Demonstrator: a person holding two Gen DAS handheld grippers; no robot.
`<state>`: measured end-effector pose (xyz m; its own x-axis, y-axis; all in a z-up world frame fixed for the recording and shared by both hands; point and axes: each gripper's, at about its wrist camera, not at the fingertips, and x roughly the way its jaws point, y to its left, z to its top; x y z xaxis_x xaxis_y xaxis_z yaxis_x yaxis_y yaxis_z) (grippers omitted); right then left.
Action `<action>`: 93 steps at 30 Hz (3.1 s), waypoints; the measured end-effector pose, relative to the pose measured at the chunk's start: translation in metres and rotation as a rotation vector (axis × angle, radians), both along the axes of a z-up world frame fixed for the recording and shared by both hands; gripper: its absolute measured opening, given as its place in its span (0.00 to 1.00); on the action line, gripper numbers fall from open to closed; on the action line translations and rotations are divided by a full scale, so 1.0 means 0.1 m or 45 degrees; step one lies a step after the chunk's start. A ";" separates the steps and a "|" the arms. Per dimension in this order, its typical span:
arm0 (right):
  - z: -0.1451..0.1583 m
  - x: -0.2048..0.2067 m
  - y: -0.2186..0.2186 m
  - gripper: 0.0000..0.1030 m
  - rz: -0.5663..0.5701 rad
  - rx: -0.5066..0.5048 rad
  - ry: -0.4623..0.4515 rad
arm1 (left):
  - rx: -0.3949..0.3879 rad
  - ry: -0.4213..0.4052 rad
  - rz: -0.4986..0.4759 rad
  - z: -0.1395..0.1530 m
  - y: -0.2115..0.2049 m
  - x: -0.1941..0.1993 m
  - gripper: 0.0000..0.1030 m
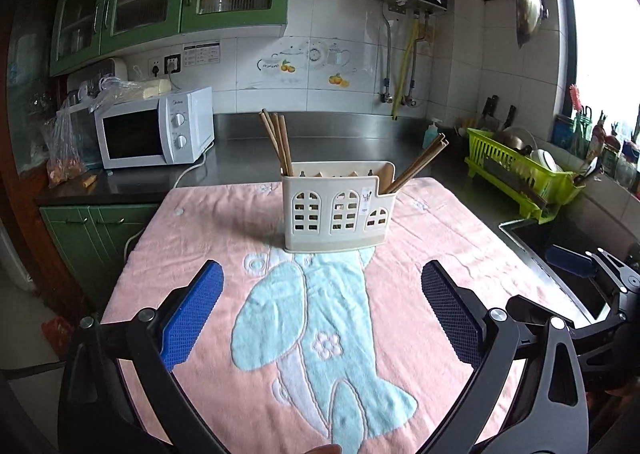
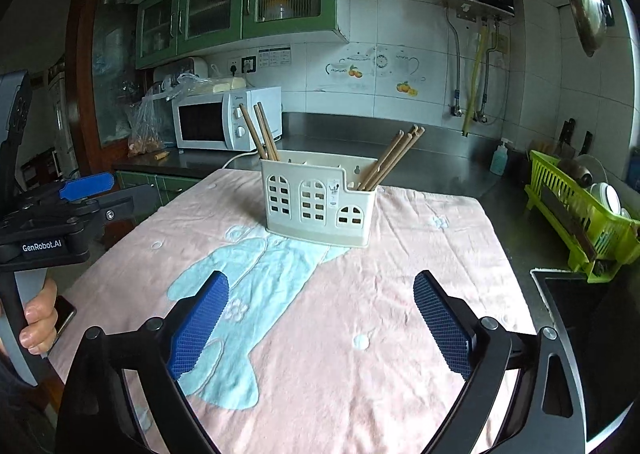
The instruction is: Organize utensils
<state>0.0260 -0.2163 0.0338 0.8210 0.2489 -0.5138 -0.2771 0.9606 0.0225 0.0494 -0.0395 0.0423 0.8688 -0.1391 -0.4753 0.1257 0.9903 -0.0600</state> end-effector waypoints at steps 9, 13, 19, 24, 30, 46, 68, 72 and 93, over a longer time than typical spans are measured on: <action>-0.12 -0.40 0.00 0.91 -0.058 0.018 0.006 | -0.010 0.038 0.042 -0.20 0.09 -0.41 0.95; -0.18 -0.50 0.02 0.91 -0.053 0.045 0.022 | 0.012 0.044 0.060 -0.25 0.10 -0.54 0.95; -0.20 -0.65 0.02 0.91 -0.058 0.049 0.019 | 0.017 0.031 0.071 -0.28 0.11 -0.72 0.95; -0.20 -0.77 -0.04 0.92 -0.075 0.057 0.011 | 0.027 0.033 0.063 -0.33 0.08 -0.83 0.95; -0.23 -0.87 -0.11 0.92 -0.082 0.095 0.019 | 0.058 0.028 0.060 -0.38 0.03 -0.95 0.95; -0.19 -1.07 -0.06 0.92 -0.064 0.096 0.003 | 0.080 0.036 0.071 -0.46 0.02 -1.15 0.95; -0.17 -1.04 0.07 0.92 -0.027 0.085 0.000 | 0.080 0.030 0.094 -0.46 0.05 -1.15 0.95; -0.16 -1.00 0.09 0.92 -0.021 0.082 0.003 | 0.084 0.031 0.090 -0.45 0.06 -1.14 0.95; -0.19 -0.84 0.18 0.92 0.004 0.076 0.018 | 0.079 0.053 0.115 -0.48 0.11 -0.99 0.95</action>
<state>-0.0577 -0.1988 0.0145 0.8128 0.2818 -0.5098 -0.2792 0.9566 0.0836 -0.0495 -0.0285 -0.0057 0.8558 -0.0301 -0.5164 0.0342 0.9994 -0.0016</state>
